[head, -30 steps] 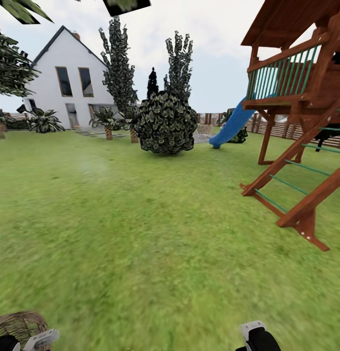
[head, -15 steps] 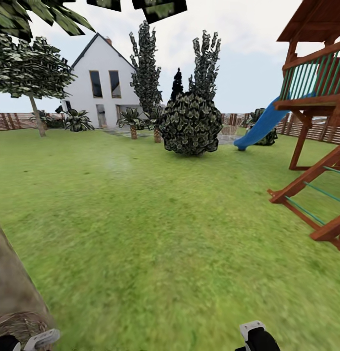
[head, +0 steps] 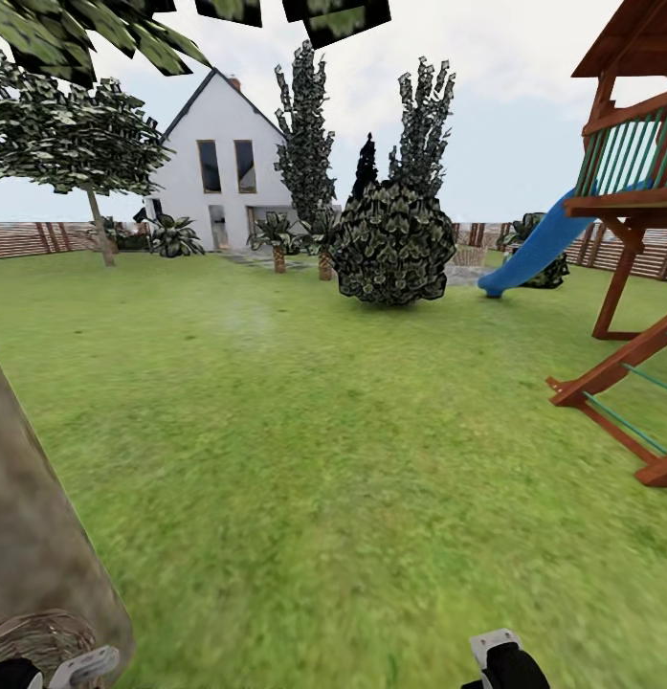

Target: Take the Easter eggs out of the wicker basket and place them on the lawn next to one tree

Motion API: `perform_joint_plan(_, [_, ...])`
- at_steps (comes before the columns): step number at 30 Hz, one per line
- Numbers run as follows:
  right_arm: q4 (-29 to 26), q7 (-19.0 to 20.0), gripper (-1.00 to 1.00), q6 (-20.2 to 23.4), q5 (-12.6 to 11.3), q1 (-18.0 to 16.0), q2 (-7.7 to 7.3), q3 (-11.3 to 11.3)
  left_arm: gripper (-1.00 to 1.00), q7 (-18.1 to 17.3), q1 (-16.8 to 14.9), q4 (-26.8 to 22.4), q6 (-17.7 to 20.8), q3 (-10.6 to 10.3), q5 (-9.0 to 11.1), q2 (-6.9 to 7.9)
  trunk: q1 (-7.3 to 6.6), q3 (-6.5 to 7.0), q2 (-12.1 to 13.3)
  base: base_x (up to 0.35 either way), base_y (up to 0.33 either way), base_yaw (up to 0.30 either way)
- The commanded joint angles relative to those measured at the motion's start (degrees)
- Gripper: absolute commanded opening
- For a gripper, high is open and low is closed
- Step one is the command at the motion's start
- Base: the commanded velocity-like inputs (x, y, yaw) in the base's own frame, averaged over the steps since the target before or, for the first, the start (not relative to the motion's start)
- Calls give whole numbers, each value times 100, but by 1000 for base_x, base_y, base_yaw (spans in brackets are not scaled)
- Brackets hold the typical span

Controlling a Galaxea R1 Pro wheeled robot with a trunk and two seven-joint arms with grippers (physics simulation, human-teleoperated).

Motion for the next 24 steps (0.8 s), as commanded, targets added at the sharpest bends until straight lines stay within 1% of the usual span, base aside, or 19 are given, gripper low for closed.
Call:
perform_joint_plan(1, [-4, -3, 100, 26, 25, -4, -1, 22, -100, -16, -4, -1, 24, 9, -48, -5, 0, -7, -4, 0, 0, 141])
perform_joint_plan(7, [3, -8, 100, 25, 27, -4, 12, 34, -100, -15, -4, -5, 24, 8, -49, 1, 0, -7, -4, 0, 0, 272])
perform_joint_plan(10, [262, -8, 100, 4, 35, -4, 20, 26, -100, -22, -4, -9, 24, 8, -46, 8, 0, -7, -4, 0, 0, 288])
perform_joint_plan(11, [281, -8, 100, -1, 31, -4, 16, 83, -100, -23, -4, -9, 24, 8, -44, 9, 0, -7, -4, 0, 0, 288])
perform_joint_plan(14, [288, -8, 100, -2, 27, -4, 12, 145, -100, -24, -4, -9, 24, 14, -43, 10, 0, -7, -4, 0, 0, 288])
perform_joint_plan(24, [251, 18, 100, -1, 13, -4, -14, 135, -100, -18, -4, -9, 24, 8, -41, -1, 0, -7, -4, 0, 0, 280])
